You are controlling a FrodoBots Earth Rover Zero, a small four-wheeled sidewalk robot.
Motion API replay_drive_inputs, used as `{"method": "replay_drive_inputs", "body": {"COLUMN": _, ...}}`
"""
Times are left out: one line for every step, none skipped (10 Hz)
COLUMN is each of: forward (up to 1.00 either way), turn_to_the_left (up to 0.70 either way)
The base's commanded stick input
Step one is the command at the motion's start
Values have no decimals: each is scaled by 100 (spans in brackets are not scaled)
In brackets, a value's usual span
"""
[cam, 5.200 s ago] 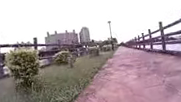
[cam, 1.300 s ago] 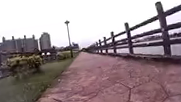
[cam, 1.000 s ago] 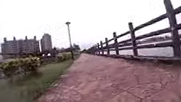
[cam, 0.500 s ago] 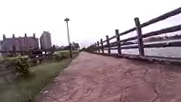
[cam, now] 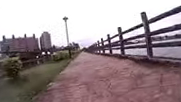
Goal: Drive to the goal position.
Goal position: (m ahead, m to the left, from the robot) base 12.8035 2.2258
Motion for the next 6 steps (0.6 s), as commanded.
{"method": "replay_drive_inputs", "body": {"forward": 100, "turn_to_the_left": 0}}
{"method": "replay_drive_inputs", "body": {"forward": 100, "turn_to_the_left": 0}}
{"method": "replay_drive_inputs", "body": {"forward": 100, "turn_to_the_left": 0}}
{"method": "replay_drive_inputs", "body": {"forward": 100, "turn_to_the_left": 0}}
{"method": "replay_drive_inputs", "body": {"forward": 100, "turn_to_the_left": 7}}
{"method": "replay_drive_inputs", "body": {"forward": 100, "turn_to_the_left": 32}}
